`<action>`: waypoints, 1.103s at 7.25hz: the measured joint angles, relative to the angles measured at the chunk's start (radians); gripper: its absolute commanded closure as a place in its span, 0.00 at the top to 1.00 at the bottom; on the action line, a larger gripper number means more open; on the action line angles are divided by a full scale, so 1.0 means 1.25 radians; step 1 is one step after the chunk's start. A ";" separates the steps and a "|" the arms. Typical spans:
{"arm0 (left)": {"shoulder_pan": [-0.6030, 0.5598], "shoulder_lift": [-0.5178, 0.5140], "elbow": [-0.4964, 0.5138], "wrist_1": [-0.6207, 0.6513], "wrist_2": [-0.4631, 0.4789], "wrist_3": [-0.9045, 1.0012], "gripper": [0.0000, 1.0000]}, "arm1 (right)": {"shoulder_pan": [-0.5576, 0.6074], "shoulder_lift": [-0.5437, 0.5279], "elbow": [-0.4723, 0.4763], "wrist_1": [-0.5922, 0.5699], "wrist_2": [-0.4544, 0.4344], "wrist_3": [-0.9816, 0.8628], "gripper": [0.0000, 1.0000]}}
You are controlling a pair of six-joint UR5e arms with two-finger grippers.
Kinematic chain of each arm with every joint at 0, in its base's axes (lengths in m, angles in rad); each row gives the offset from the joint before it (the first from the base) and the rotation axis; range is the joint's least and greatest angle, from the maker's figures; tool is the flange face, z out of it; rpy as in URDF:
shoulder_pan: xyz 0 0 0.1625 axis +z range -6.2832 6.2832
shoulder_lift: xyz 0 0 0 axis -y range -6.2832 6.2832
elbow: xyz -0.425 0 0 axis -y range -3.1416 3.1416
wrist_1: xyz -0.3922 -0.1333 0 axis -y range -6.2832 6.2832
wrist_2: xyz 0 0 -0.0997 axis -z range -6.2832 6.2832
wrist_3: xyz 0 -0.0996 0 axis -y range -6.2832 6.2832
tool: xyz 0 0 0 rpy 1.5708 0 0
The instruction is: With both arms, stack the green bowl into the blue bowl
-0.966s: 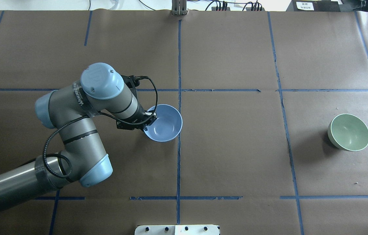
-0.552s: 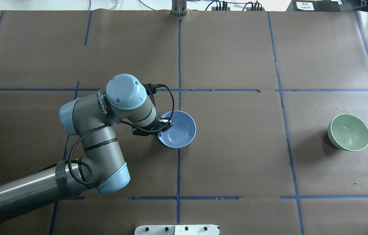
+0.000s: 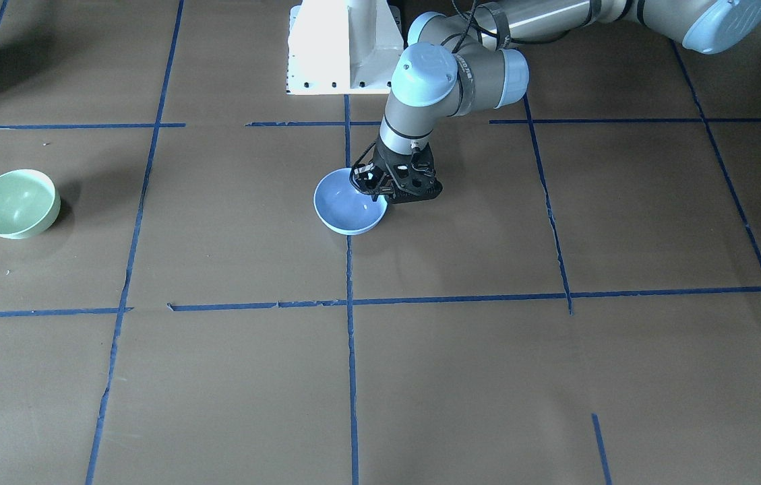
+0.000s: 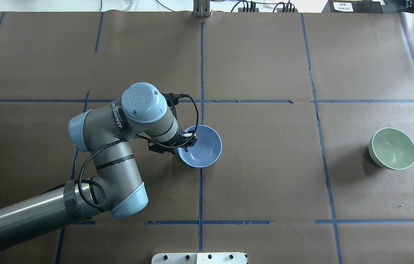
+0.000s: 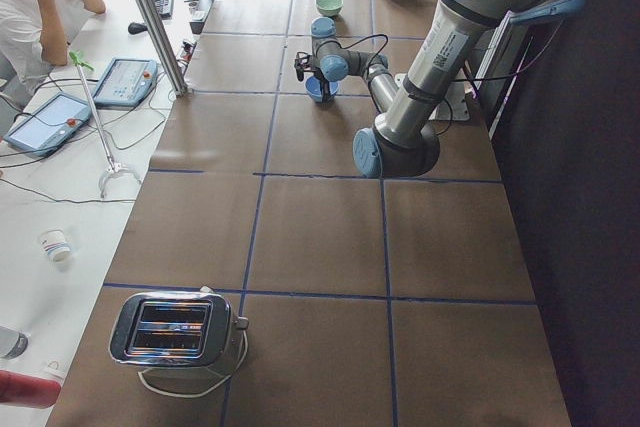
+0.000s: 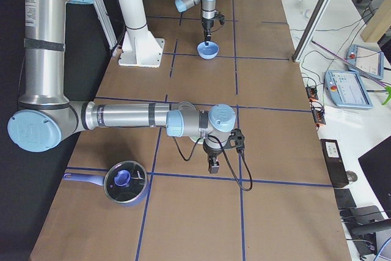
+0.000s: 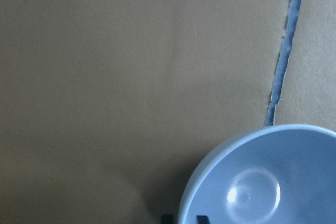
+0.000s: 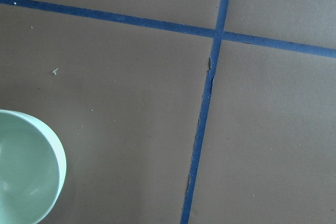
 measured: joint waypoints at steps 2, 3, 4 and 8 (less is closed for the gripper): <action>-0.080 0.045 -0.080 0.117 -0.075 0.163 1.00 | -0.003 0.010 0.006 0.024 0.000 0.014 1.00; -0.147 0.112 -0.156 0.186 -0.114 0.310 1.00 | -0.004 0.012 0.005 0.043 0.000 0.018 1.00; -0.232 0.193 -0.215 0.236 -0.149 0.487 1.00 | -0.007 0.013 0.006 0.052 0.001 0.032 1.00; -0.660 0.528 -0.240 0.279 -0.221 1.137 1.00 | -0.060 0.015 0.093 0.069 0.004 0.141 1.00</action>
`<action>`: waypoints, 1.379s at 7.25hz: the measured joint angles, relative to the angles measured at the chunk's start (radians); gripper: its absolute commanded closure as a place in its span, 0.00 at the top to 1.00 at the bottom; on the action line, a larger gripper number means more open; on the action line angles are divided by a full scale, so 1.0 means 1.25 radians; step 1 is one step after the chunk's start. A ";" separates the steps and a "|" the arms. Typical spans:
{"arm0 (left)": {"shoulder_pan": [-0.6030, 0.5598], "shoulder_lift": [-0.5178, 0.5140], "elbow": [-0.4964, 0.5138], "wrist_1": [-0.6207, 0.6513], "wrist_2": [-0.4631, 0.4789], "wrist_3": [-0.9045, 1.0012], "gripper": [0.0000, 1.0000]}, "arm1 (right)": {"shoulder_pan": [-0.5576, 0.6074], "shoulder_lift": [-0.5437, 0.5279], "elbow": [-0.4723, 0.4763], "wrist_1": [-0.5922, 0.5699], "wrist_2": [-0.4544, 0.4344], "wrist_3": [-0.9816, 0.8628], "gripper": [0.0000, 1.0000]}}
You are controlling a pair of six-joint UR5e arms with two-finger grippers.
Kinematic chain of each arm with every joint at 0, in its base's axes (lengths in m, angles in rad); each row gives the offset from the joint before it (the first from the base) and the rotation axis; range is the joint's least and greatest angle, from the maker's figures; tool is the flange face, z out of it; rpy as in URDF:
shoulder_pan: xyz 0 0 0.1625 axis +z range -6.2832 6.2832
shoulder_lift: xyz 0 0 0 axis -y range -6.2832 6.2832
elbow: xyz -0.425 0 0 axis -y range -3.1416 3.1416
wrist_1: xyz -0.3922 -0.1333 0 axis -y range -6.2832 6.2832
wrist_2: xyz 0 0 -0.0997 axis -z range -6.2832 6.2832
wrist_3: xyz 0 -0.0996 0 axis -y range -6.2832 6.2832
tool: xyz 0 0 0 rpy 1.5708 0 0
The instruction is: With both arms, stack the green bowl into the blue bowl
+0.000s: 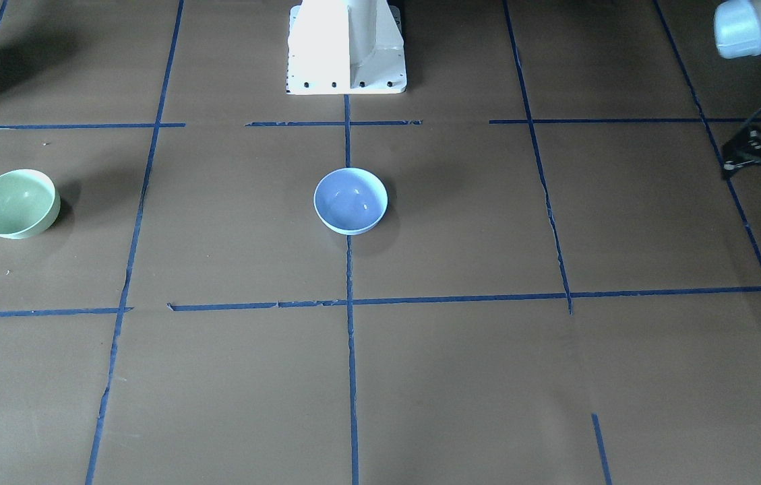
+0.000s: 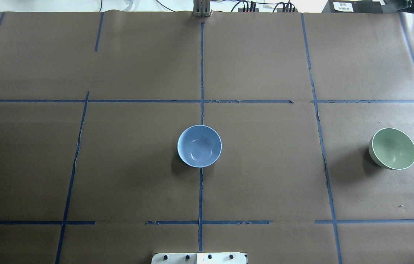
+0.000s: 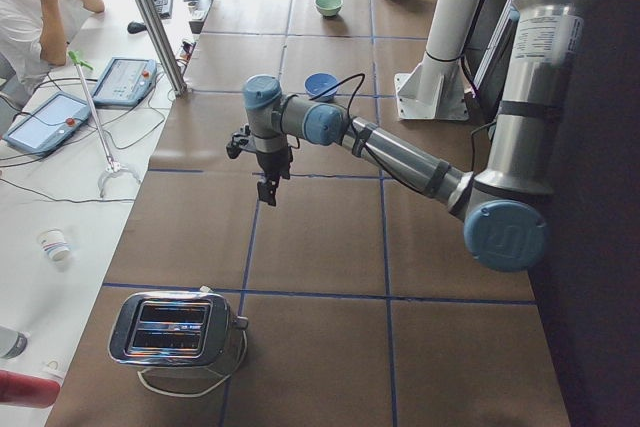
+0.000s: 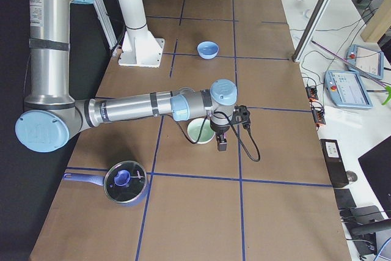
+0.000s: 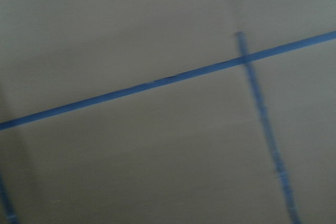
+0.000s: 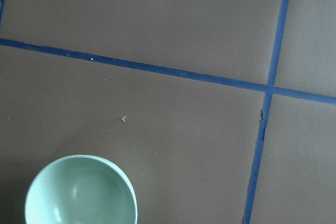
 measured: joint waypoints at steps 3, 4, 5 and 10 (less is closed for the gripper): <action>-0.163 0.098 0.081 -0.008 -0.108 0.224 1.00 | -0.049 -0.022 0.007 0.084 -0.006 0.126 0.99; -0.171 0.101 0.084 -0.009 -0.121 0.235 1.00 | -0.083 -0.051 -0.014 0.198 -0.011 0.214 0.99; -0.174 0.101 0.084 -0.009 -0.126 0.238 1.00 | -0.137 -0.072 -0.051 0.334 -0.033 0.318 0.97; -0.175 0.099 0.084 -0.010 -0.129 0.239 1.00 | -0.282 -0.108 -0.185 0.601 -0.102 0.473 0.00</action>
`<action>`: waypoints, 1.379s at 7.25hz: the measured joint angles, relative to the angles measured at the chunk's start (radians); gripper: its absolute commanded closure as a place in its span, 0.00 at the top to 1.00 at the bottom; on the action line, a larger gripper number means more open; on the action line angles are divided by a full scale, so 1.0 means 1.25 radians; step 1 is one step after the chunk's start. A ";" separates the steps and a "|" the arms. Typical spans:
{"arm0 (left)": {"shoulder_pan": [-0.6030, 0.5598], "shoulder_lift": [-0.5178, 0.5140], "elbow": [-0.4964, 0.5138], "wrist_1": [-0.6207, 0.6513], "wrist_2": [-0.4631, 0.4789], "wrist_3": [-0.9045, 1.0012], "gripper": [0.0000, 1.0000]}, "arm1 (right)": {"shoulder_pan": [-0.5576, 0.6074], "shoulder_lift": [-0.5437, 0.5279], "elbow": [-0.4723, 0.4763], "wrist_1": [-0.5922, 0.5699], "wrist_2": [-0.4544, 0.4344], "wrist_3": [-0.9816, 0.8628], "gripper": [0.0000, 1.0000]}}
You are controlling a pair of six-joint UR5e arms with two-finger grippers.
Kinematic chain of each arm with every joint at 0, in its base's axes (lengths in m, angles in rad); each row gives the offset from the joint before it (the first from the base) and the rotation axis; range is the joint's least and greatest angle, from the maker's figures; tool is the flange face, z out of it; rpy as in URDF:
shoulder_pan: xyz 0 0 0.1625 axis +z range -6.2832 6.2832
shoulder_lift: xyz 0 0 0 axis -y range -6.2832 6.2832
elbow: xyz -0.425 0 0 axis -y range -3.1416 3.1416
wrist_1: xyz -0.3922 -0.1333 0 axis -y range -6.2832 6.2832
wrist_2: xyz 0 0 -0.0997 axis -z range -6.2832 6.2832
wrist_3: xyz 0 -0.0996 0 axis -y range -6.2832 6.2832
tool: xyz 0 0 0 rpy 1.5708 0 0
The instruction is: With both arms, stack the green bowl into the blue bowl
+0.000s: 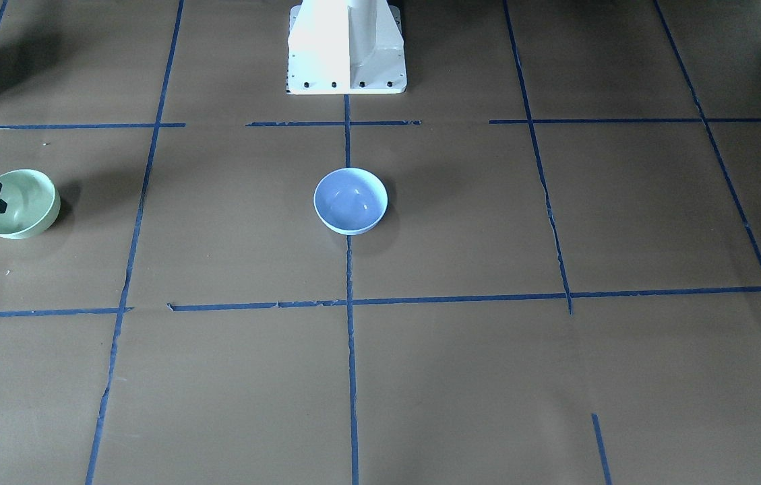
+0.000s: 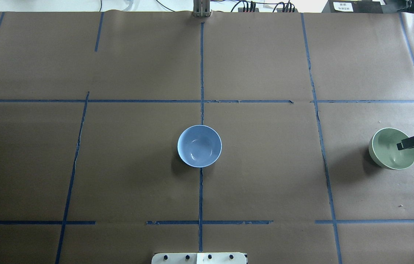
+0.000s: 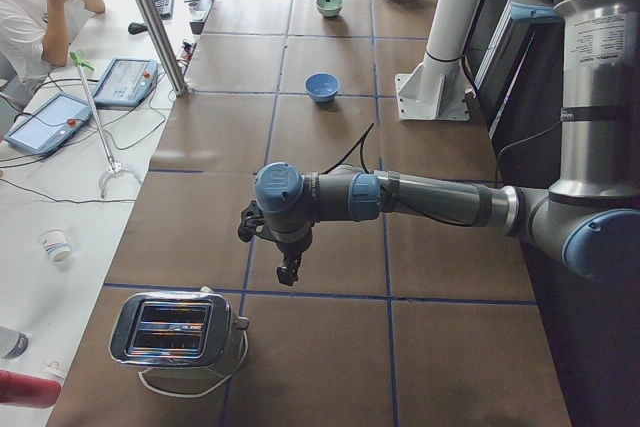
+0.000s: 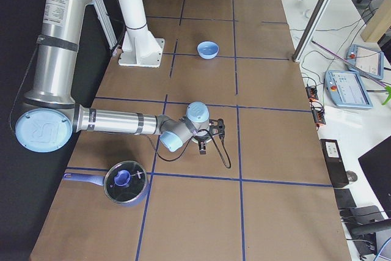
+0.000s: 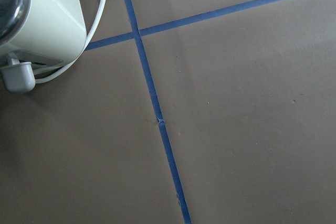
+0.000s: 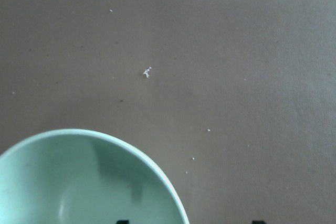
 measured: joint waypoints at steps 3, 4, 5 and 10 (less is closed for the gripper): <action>0.000 0.000 -0.003 0.000 -0.001 -0.003 1.00 | -0.004 0.001 0.003 0.001 0.002 0.003 0.00; 0.000 0.000 -0.004 0.000 -0.001 -0.005 1.00 | -0.005 0.008 0.014 -0.002 0.006 0.017 0.00; 0.000 0.001 -0.005 0.000 -0.001 -0.007 1.00 | -0.012 0.034 0.032 -0.013 0.009 0.069 0.00; 0.000 -0.003 -0.007 0.000 -0.001 -0.030 1.00 | -0.263 0.533 0.136 -0.470 -0.133 0.471 0.00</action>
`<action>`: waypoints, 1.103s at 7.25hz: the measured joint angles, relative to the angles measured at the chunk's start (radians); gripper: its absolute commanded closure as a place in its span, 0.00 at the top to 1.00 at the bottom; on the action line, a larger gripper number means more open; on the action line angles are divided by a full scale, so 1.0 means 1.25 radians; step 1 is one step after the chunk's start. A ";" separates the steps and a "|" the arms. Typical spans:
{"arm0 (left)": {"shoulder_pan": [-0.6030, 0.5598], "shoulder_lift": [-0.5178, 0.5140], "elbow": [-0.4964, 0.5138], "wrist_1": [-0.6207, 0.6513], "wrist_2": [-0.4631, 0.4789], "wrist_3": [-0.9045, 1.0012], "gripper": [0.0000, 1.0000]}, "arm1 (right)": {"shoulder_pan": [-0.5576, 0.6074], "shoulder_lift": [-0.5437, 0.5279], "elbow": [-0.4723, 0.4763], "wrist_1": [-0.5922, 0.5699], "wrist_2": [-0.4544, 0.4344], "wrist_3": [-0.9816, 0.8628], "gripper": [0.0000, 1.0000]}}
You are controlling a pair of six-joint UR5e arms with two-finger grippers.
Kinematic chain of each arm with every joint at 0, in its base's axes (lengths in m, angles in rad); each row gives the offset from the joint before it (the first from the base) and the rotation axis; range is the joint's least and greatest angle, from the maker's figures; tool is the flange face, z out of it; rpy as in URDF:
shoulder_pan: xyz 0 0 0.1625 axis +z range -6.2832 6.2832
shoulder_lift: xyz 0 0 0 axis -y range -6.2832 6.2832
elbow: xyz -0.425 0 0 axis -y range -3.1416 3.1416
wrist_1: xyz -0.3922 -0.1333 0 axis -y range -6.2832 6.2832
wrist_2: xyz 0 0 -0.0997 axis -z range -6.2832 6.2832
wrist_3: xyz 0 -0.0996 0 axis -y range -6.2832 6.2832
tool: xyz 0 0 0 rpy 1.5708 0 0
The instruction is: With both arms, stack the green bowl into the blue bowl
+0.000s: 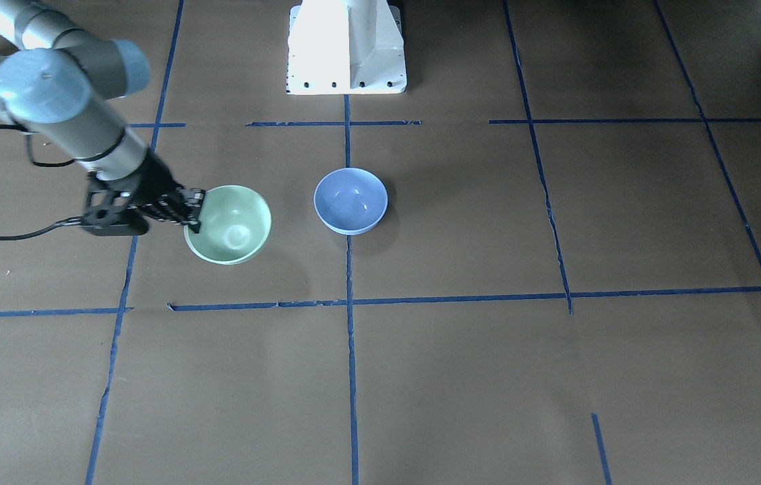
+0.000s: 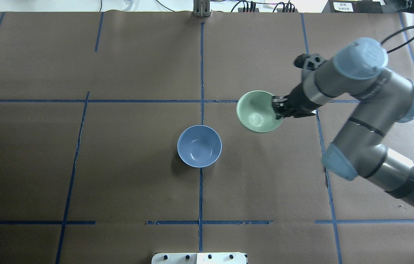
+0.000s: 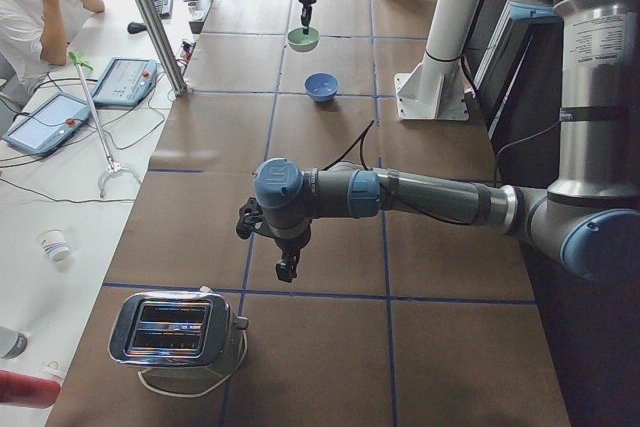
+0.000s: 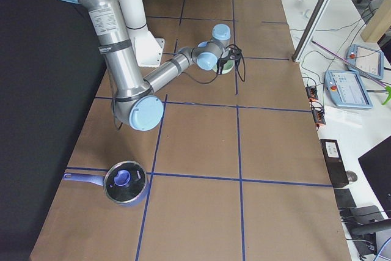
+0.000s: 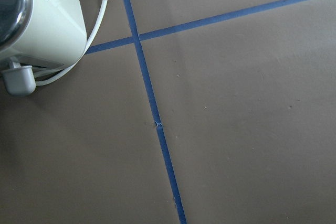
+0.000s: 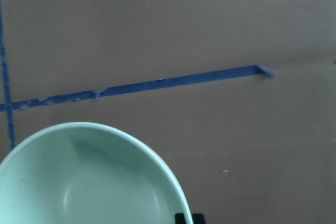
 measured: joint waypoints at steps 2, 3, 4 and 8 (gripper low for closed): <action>0.001 -0.001 0.003 0.000 0.000 -0.006 1.00 | -0.101 0.133 -0.010 -0.093 -0.083 0.105 0.03; 0.001 -0.002 0.004 0.000 0.000 -0.007 1.00 | -0.140 0.153 -0.023 -0.102 -0.123 0.126 0.04; 0.001 -0.003 0.006 0.000 0.000 -0.007 1.00 | -0.166 0.160 -0.035 -0.104 -0.152 0.134 0.04; 0.001 -0.004 0.005 -0.001 -0.001 -0.016 1.00 | -0.197 0.149 -0.057 -0.102 -0.173 0.138 0.99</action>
